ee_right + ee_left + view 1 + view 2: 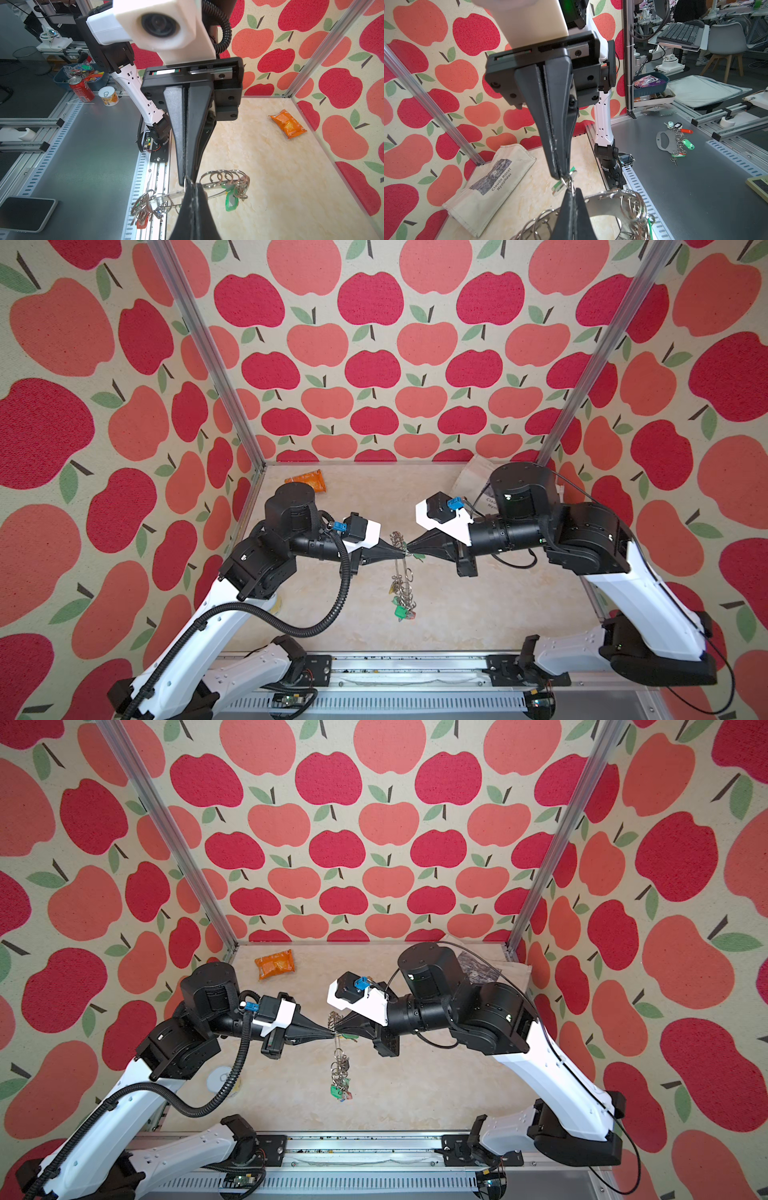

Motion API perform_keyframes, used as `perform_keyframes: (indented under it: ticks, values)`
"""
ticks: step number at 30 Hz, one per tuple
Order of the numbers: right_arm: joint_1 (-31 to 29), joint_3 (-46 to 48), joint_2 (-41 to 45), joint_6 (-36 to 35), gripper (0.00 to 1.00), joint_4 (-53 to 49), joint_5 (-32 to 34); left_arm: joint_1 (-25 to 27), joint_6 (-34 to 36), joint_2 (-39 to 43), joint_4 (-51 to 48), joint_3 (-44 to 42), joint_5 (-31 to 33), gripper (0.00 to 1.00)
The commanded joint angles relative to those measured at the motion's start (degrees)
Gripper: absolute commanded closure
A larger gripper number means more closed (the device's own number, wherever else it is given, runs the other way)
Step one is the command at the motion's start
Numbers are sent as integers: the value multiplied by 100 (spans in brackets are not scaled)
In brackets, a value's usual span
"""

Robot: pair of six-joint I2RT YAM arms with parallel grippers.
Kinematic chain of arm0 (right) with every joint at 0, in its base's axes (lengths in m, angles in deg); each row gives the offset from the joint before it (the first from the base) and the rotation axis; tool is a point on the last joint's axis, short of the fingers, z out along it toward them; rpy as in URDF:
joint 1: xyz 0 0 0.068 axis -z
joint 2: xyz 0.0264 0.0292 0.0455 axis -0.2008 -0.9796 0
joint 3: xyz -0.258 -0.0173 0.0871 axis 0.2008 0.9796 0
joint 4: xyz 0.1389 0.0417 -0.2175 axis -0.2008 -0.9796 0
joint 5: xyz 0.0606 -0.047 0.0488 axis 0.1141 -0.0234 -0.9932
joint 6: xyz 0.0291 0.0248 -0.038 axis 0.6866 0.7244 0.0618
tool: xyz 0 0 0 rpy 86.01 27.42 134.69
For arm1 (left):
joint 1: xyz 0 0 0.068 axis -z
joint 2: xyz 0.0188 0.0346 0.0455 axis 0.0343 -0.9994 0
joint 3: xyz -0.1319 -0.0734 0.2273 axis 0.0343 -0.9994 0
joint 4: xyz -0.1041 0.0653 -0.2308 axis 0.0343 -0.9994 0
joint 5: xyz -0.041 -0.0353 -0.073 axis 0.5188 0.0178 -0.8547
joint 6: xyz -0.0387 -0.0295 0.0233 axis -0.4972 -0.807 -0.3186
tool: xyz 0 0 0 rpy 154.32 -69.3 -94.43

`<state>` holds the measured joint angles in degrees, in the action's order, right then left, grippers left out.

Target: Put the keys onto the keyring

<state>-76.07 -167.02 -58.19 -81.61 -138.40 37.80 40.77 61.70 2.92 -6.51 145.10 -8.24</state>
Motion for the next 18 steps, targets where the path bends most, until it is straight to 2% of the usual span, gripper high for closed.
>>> perform_keyframes:
  ticks: [1, 18]
  values:
    - [19, -8, -319, 113, 100, 317, 610, 250, 195, 156, 373, 40, -519, 100]
    - [64, 132, -232, 207, 100, 106, 893, 250, 160, 349, 697, -116, -413, 100]
